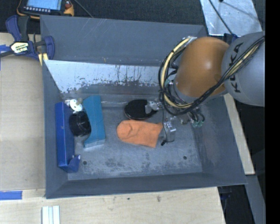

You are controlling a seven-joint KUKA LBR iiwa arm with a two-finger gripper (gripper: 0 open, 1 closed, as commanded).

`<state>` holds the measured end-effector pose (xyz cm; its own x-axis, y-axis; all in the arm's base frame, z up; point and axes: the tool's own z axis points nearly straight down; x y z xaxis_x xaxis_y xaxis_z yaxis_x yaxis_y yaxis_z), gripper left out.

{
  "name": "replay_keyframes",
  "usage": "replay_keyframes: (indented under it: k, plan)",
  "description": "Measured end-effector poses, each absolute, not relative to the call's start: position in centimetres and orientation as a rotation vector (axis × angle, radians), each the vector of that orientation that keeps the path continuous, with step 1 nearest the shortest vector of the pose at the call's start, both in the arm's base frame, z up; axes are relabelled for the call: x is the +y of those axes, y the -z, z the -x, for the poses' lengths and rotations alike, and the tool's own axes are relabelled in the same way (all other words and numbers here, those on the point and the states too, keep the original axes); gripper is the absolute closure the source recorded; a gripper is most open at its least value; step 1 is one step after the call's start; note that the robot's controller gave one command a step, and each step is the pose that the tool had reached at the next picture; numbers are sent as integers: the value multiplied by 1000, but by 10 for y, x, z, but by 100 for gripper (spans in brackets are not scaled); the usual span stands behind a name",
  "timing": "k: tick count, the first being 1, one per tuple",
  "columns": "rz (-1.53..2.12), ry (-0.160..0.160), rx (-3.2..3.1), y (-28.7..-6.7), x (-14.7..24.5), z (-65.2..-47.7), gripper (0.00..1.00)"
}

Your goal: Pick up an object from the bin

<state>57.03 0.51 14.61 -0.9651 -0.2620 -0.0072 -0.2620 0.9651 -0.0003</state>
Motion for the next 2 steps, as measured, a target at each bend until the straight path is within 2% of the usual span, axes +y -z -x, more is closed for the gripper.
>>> replay_keyframes:
  k: [1, 2]
  plan:
    - [359, -1, 3121, -114, 11, -551, 0]
    - [274, 0, 3128, -69, 38, -549, 0]
